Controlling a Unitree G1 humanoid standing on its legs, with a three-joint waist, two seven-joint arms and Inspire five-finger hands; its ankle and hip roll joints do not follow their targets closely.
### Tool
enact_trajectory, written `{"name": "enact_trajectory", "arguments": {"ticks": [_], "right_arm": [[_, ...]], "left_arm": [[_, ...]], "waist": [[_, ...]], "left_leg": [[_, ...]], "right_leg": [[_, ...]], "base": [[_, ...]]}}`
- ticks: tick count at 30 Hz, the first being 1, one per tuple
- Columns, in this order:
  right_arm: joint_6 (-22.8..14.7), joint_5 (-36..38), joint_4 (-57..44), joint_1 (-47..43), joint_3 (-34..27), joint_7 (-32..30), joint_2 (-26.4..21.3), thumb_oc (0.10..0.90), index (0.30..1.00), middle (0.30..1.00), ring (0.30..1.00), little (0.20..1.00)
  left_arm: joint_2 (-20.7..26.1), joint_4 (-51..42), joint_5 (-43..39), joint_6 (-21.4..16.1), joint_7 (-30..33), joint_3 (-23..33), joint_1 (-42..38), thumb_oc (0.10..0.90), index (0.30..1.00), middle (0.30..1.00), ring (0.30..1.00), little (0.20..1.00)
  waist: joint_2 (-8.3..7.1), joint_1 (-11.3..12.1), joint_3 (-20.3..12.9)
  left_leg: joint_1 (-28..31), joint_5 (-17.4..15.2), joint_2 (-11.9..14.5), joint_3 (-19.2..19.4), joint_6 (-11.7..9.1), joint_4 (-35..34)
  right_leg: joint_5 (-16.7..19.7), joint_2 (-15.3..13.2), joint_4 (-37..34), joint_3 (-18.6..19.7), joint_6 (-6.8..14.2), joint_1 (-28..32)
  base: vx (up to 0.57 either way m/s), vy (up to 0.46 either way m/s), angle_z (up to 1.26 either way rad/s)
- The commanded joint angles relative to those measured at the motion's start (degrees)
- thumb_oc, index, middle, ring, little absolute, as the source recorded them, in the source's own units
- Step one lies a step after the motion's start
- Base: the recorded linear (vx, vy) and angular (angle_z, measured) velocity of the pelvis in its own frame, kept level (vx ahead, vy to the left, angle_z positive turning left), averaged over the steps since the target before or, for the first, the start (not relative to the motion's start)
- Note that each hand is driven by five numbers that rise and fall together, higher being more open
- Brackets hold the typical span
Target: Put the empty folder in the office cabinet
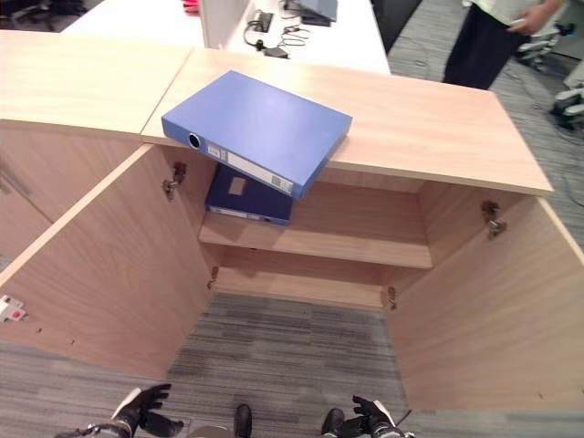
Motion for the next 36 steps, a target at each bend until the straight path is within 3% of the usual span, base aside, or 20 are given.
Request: {"name": "enact_trajectory", "arguments": {"ticks": [1,10,22,25,26,27,28,30,31,36], "right_arm": [[1.38,-0.01,3.03,0.55,-0.44,-0.83,-3.73,0.800,0.900,0.900,0.900,0.900],[0.98,0.02,3.25,1.48,-0.44,-1.06,-4.30,0.800,0.900,0.900,0.900,0.900],[0.86,-0.25,4.00,1.42,-0.03,-1.56,-4.32,0.800,0.900,0.900,0.900,0.900],[0.67,-0.31,4.58,1.36,-0.69,-2.06,-4.60,0.800,0.900,0.900,0.900,0.900],[0.66,-0.31,4.58,1.36,-0.69,-2.06,-4.60,0.800,0.900,0.900,0.900,0.900],[0.46,-0.42,5.33,1.28,-2.67,-2.42,-4.92,0.800,0.900,0.900,0.900,0.900],[0.45,-0.44,5.35,1.30,-2.58,-2.43,-4.80,0.800,0.900,0.900,0.900,0.900],[0.71,-1.15,5.79,1.75,-3.87,-2.87,-4.44,0.800,0.900,0.900,0.900,0.900],[0.90,-1.97,5.69,2.52,-4.73,-3.32,-4.05,0.800,0.900,0.900,0.900,0.900],[1.07,-2.33,3.90,3.53,-4.96,-3.32,-4.20,0.800,0.900,0.900,0.900,0.900]], "left_arm": [[-2.78,2.87,0.69,-1.94,0.16,-0.86,-5.24,0.800,0.900,0.900,0.900,0.900],[-3.76,5.46,1.11,-2.01,0.21,-1.11,-5.06,0.800,0.900,0.900,0.900,0.900],[-3.54,4.00,0.34,-2.65,1.03,-0.01,-5.02,0.800,0.900,0.900,0.900,0.900],[-0.75,-7.96,-0.38,-3.84,2.32,0.69,-5.25,0.800,0.900,0.900,0.900,0.900],[-0.73,-7.99,-0.38,-3.81,2.32,0.70,-5.22,0.800,0.900,0.900,0.900,0.900],[5.11,-29.29,1.76,-5.18,2.19,3.57,-1.58,0.800,0.900,0.900,0.900,0.900],[5.35,-29.96,1.72,-4.78,2.02,3.81,-1.15,0.800,0.900,0.900,0.900,0.900],[9.73,-42.54,5.28,-5.27,2.58,8.38,2.42,0.800,0.900,0.900,0.900,0.900],[13.37,-50.36,11.98,-6.32,5.02,12.76,5.38,0.800,0.900,0.900,0.900,0.900],[13.65,-58.14,16.85,-6.84,10.31,19.95,7.63,0.800,0.900,0.900,0.900,0.900]], "waist": [[3.70,-1.30,1.15],[4.47,-2.55,0.12],[4.76,-1.37,-0.98],[4.95,0.04,-1.40],[4.94,0.03,-1.40],[5.13,2.40,-1.21],[4.97,2.28,-1.34],[4.83,3.77,-1.37],[4.49,4.68,-1.58],[4.06,5.09,-2.05]], "left_leg": [[-4.21,-1.54,7.21,-5.52,-5.74,0.45],[-3.66,-1.64,8.32,-6.46,-6.85,0.36],[-1.76,-1.38,9.44,-7.05,-7.80,-1.07],[-1.58,-1.28,9.70,-8.11,-8.11,-1.18],[-1.57,-1.28,9.70,-8.12,-8.11,-1.18],[-1.38,-1.39,9.95,-9.04,-8.51,-1.10],[-1.52,-1.18,9.86,-9.08,-8.44,-1.16],[-1.68,-1.02,10.13,-9.80,-8.78,-1.17],[-1.70,-0.95,10.46,-10.04,-9.30,-1.24],[-1.61,-0.89,11.17,-9.98,-10.03,-1.37]], "right_leg": [[-7.44,1.30,-0.28,-0.77,4.85,5.64],[-9.49,2.68,-1.27,-1.85,3.74,7.93],[-10.32,3.68,-2.83,-2.24,3.37,9.68],[-10.95,4.17,-2.83,-3.09,3.11,10.40],[-10.95,4.17,-2.83,-3.10,3.11,10.42],[-11.40,4.63,-2.83,-4.13,3.01,11.26],[-11.25,4.54,-2.83,-4.17,3.03,11.13],[-11.54,4.87,-2.83,-4.91,2.98,11.47],[-11.97,5.24,-2.83,-5.29,2.89,11.72],[-12.66,5.81,-2.83,-5.70,2.63,11.96]], "base": [[0.05,0.014,-0.24],[0.03,-0.017,0.01],[0.03,-0.023,0.05],[0.04,-0.045,0.12],[0.04,-0.094,0.24],[0.02,-0.070,0.18],[0.02,-0.109,0.16],[0.00,-0.095,0.25],[0.01,-0.088,0.23],[0.01,-0.056,0.10]]}}
